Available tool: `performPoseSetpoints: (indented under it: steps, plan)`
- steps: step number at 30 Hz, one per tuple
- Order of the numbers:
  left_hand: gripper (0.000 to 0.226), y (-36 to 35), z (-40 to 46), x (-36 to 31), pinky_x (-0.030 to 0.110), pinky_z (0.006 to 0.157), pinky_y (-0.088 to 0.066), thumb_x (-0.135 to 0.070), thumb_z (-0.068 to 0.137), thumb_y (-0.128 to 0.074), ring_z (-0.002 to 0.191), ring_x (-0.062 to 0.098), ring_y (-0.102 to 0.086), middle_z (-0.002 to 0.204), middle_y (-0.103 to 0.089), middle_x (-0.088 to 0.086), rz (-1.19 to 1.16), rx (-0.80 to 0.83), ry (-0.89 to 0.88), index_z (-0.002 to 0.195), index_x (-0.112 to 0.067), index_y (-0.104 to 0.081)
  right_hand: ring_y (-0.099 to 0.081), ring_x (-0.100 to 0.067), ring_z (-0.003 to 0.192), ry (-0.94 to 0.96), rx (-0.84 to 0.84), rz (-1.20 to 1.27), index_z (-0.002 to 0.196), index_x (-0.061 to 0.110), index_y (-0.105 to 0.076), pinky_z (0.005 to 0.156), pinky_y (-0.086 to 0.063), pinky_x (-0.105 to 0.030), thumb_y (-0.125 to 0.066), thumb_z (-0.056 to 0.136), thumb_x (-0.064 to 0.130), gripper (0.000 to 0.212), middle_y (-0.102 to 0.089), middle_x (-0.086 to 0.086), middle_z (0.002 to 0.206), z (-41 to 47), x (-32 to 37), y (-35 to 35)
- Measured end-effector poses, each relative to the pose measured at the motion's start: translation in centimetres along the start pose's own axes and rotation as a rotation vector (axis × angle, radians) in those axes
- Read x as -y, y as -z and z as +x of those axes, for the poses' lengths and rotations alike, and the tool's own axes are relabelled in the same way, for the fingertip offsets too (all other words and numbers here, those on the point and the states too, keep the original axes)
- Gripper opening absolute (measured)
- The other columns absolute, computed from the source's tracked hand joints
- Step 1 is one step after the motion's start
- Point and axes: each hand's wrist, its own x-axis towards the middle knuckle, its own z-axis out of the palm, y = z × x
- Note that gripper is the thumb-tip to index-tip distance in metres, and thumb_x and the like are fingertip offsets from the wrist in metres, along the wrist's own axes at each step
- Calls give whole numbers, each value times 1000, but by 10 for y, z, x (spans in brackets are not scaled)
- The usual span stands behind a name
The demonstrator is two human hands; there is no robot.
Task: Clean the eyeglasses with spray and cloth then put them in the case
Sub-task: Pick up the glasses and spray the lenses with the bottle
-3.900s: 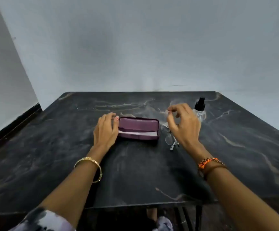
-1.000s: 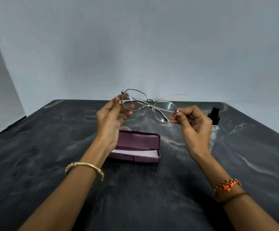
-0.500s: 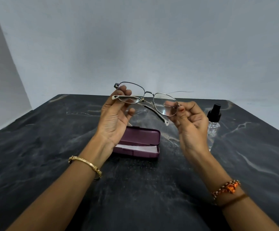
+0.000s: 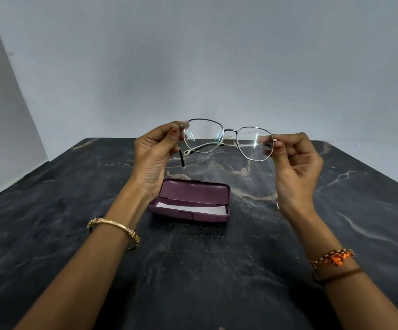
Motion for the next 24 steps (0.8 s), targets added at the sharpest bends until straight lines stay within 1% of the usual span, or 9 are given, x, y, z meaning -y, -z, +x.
performPoseSetpoints:
  steps: [2, 4, 7, 10, 13, 15, 17, 21, 24]
  plan:
    - [34, 3, 0, 0, 12, 58, -46, -52, 42, -78, 69, 1, -62, 69, -72, -16, 31, 11, -14, 65, -27, -72, -64, -11, 77, 22, 25, -44, 81, 18, -58, 73, -53, -20, -58, 80, 14, 4, -70, 12, 74, 0, -1, 1]
    - [43, 4, 0, 1, 12, 59, -46, -58, 36, -79, 67, 0, -61, 66, -71, -15, 49, 5, -16, 64, -27, -72, -64, -9, 79, 47, 52, -104, 83, 21, -59, 73, -52, -19, -57, 84, 6, 15, -70, 14, 76, 1, -1, 2]
    - [46, 3, -1, 1, 11, 59, -46, -61, 33, -79, 65, 0, -61, 63, -70, -14, 63, 4, -14, 63, -27, -72, -64, -11, 81, 94, 55, -209, 84, 26, -57, 75, -52, -21, -52, 86, 1, 26, -68, 13, 78, 1, 1, 4]
    - [45, 0, -2, 1, 12, 60, -46, -60, 33, -79, 63, -1, -60, 60, -69, -15, 80, 1, -14, 62, -27, -72, -63, -20, 85, 159, 43, -369, 86, 28, -55, 78, -50, -25, -50, 86, 1, 28, -64, 2, 84, -1, 2, 6]
    - [41, 0, -2, -1, 12, 60, -45, -59, 36, -78, 63, 1, -57, 57, -68, -14, 85, -30, -15, 61, -27, -71, -63, -11, 80, 361, 59, -621, 92, 7, -60, 75, -48, -13, -52, 87, 0, 12, -66, -5, 83, -1, 1, 10]
    - [33, 1, -2, -3, 13, 61, -45, -55, 44, -75, 63, 2, -56, 57, -68, -14, 92, -46, -23, 61, -27, -71, -62, -16, 75, 566, 64, -841, 91, -6, -62, 71, -45, -15, -55, 85, -2, 10, -69, -14, 78, -2, -1, 11]
    - [24, 1, -2, -4, 14, 61, -44, -49, 51, -70, 62, -1, -56, 59, -68, -15, 125, -47, -36, 62, -27, -71, -60, -17, 73, 705, 51, -999, 88, -9, -64, 67, -44, -19, -56, 85, -1, 11, -69, -16, 73, -1, -3, 13]
    - [10, -3, -6, -4, 9, 61, -45, -35, 63, -66, 61, -3, -59, 62, -70, -16, 156, 24, -70, 63, -27, -71, -64, -26, 63, 778, -4, -1169, 85, -6, -67, 62, -43, -22, -56, 85, 3, 14, -70, -12, 69, 1, -3, 15]
    - [19, -5, -8, -2, 8, 63, -47, -44, 56, -72, 65, -3, -61, 63, -70, -17, 130, 77, -112, 65, -28, -72, -64, -26, 62, 746, -26, -1215, 84, -5, -67, 60, -42, -23, -57, 85, 4, 13, -70, -11, 69, 1, -1, 15]
